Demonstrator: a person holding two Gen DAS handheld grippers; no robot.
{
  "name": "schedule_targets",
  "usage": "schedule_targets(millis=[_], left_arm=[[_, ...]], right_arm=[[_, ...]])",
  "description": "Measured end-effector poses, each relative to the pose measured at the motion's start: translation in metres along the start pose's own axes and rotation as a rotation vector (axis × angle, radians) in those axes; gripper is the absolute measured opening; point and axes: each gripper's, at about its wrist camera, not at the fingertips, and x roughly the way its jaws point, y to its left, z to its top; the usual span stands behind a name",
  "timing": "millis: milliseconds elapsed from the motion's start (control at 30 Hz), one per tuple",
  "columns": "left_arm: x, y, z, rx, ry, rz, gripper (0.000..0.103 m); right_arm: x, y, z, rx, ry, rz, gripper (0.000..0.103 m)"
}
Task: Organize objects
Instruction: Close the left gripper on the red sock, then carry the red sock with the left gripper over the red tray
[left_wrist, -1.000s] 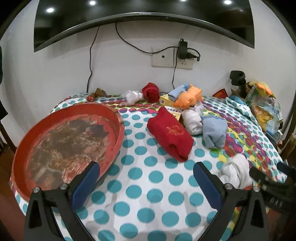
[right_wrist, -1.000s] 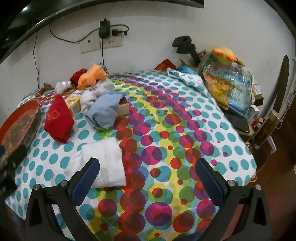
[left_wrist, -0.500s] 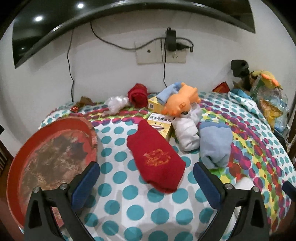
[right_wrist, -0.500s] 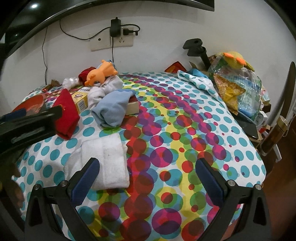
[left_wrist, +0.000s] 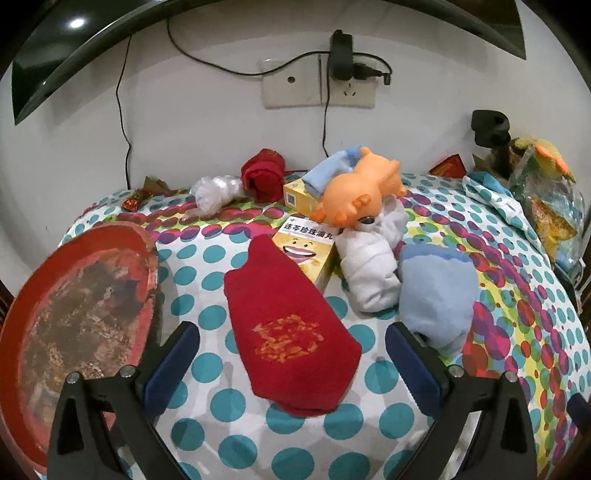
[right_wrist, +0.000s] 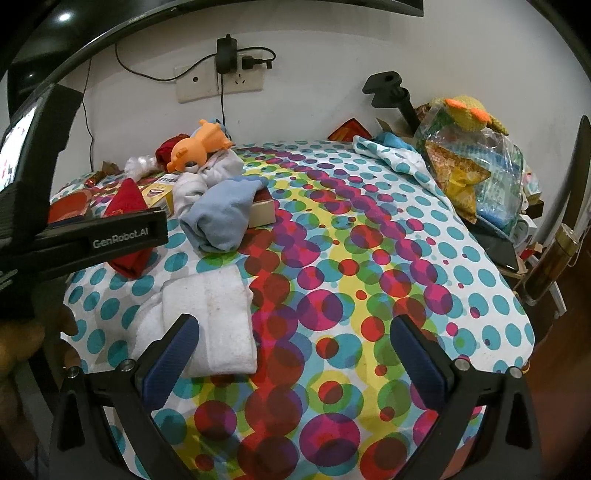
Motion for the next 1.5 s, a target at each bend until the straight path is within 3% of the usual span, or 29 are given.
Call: schedule_targets(millis=[100, 200, 367, 867, 1200, 1500], left_arm=[[0.005, 0.007, -0.002, -0.032, 0.034, -0.026, 0.05], [0.004, 0.01, -0.003, -0.042, 0.04, -0.053, 0.049], [-0.004, 0.008, -0.004, -0.013, 0.025, -0.037, 0.038], [-0.049, 0.05, 0.01, -0.028, -0.08, 0.046, 0.036], [-0.052, 0.167, 0.02, -0.185, -0.062, 0.217, 0.036], [-0.054, 0.273, -0.001, -0.314, -0.01, 0.363, 0.036]], right_arm=[[0.001, -0.001, 0.0, 0.005, 0.003, 0.0, 0.103], [0.0, -0.001, -0.002, 0.005, 0.003, 0.0, 0.103], [0.001, -0.001, -0.002, 0.002, 0.004, -0.001, 0.103], [0.002, -0.001, -0.005, 0.002, 0.006, -0.002, 0.103], [0.003, 0.0, -0.006, 0.001, 0.005, 0.001, 0.103], [0.002, 0.0, -0.007, 0.002, 0.006, 0.001, 0.103]])
